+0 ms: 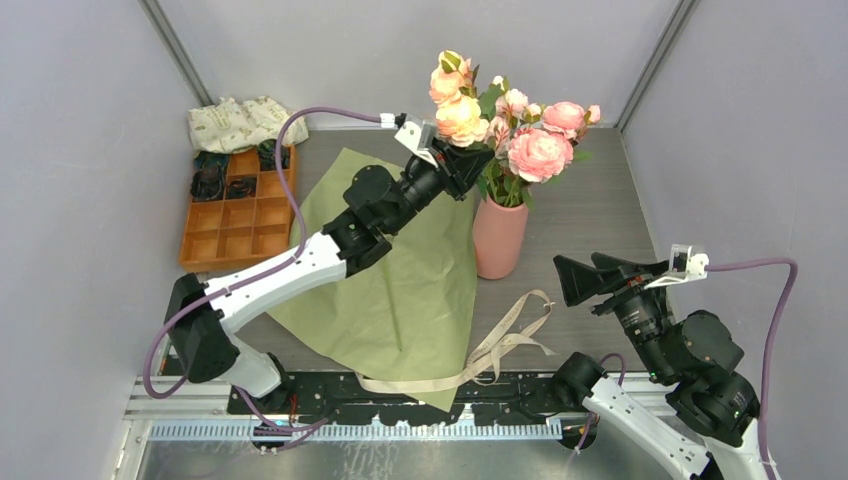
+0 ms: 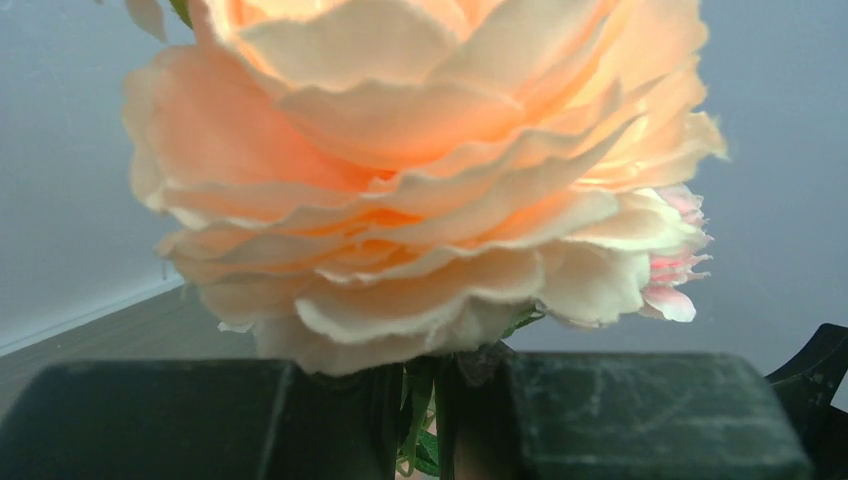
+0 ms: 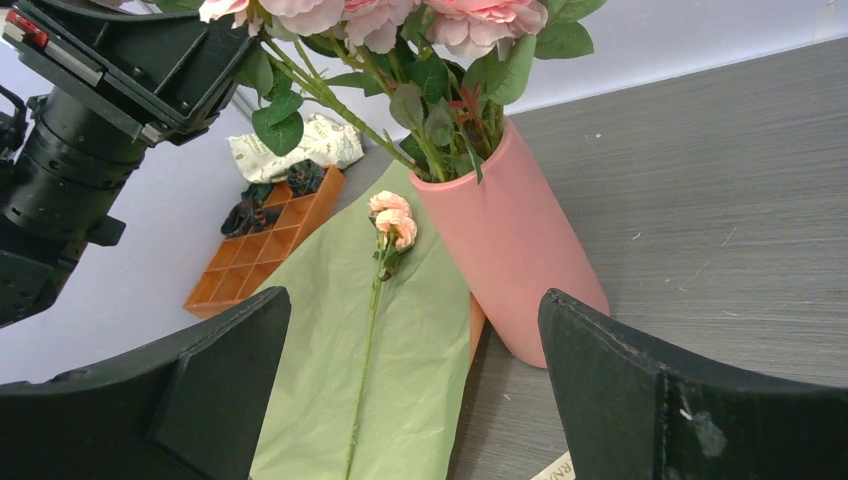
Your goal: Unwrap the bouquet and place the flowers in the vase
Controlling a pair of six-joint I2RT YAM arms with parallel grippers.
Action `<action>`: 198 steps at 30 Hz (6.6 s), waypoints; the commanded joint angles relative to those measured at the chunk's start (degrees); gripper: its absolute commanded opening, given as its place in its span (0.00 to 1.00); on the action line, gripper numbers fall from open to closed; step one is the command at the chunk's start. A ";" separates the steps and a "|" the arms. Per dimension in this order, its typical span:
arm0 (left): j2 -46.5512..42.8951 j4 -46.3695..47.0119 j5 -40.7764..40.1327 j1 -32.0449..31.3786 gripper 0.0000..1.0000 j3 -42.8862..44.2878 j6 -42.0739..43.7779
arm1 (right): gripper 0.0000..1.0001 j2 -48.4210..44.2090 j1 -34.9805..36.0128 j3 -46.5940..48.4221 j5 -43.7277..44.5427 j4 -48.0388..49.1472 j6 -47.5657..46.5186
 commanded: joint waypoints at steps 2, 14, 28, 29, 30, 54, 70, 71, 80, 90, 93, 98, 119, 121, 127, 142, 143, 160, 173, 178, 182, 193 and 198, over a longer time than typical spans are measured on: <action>0.78 5.70 -1.61 -0.12 0.17 0.28 -1.08 | 1.00 -0.24 -0.19 0.13 0.44 2.24 -0.14; 5.13 1.17 -1.85 -0.10 0.27 -0.29 -2.23 | 1.00 1.23 -0.17 -1.01 0.45 2.81 0.21; -2.50 -5.76 -5.06 -0.10 0.60 -8.24 -0.36 | 1.00 4.77 -0.15 -1.18 0.08 4.20 0.72; -3.34 -6.37 -5.12 -0.13 0.60 -8.80 -0.01 | 1.00 5.06 -0.10 -1.23 0.09 4.40 0.70; -4.11 -7.01 -5.09 -0.18 0.60 -9.66 0.19 | 1.00 5.53 -0.17 -1.28 0.09 4.58 0.74; -49.04 -47.73 -36.68 -1.11 0.60 -15.38 3.70 | 1.00 33.45 3.97 9.46 -21.28 16.39 0.66; -57.00 -67.51 -51.32 -1.15 0.58 -7.34 -2.96 | 1.00 90.80 35.34 53.92 2.55 -5.87 -5.17; -57.22 -68.78 -53.01 -1.17 0.58 -6.87 -3.68 | 1.00 93.11 33.79 55.93 1.19 -6.90 -3.95; -58.91 -76.37 -57.98 -1.14 0.57 -3.61 -5.87 | 0.87 107.05 21.90 64.73 -5.04 -11.91 3.63; -56.92 -77.27 -54.49 -1.15 0.57 -3.43 -6.27 | 0.78 120.50 11.75 71.36 -8.38 -12.63 6.77; -56.84 -76.92 -54.28 -1.13 0.57 -3.91 -6.37 | 0.75 124.09 9.46 74.60 -9.01 -13.19 7.07; -56.55 -76.78 -53.73 -1.13 0.57 -4.49 -6.42 | 0.72 128.26 7.08 78.31 -9.28 -13.93 7.16; -56.96 -74.53 -53.72 -1.11 0.57 -6.40 -5.28 | 0.45 134.38 5.23 81.59 -12.85 -12.45 6.46; -57.13 -74.62 -53.73 -1.13 0.57 -6.44 -5.24 | 0.36 134.35 5.25 81.47 -12.66 -12.46 6.46; -57.56 -74.61 -53.99 -1.11 0.57 -6.60 -5.25 | 0.09 131.71 5.40 79.95 -12.60 -11.42 6.81; -58.01 -75.06 -53.94 -1.10 0.57 -6.59 -5.78 | 0.01 108.50 16.89 71.36 0.52 -10.85 2.11; -57.95 -75.11 -53.84 -1.15 0.57 -6.61 -5.83 | 0.01 106.52 17.87 70.56 1.81 -10.76 1.80; -55.96 -73.06 -52.02 -1.15 0.57 -8.37 -6.59 | 0.01 67.00 34.41 49.94 36.68 15.95 -26.27; -50.79 -70.29 -49.07 -1.11 0.57 -8.46 -6.94 | 0.01 52.56 34.50 41.12 38.64 25.22 -33.69; -49.63 -70.63 -47.34 -1.15 0.57 -8.40 -7.93 | 0.01 50.89 34.50 39.56 36.72 25.70 -33.01; -49.37 -70.11 -46.73 -1.15 0.57 -9.15 -8.55 | 0.01 51.91 34.58 42.07 32.51 22.36 -30.04; -47.63 -69.88 -45.43 -1.15 0.58 -9.43 -9.05 | 0.01 65.58 38.98 53.41 30.01 16.59 -33.68; -48.40 -69.90 -45.88 -1.15 0.58 -9.60 -8.66 | 0.01 66.90 40.47 54.32 35.88 22.59 -40.93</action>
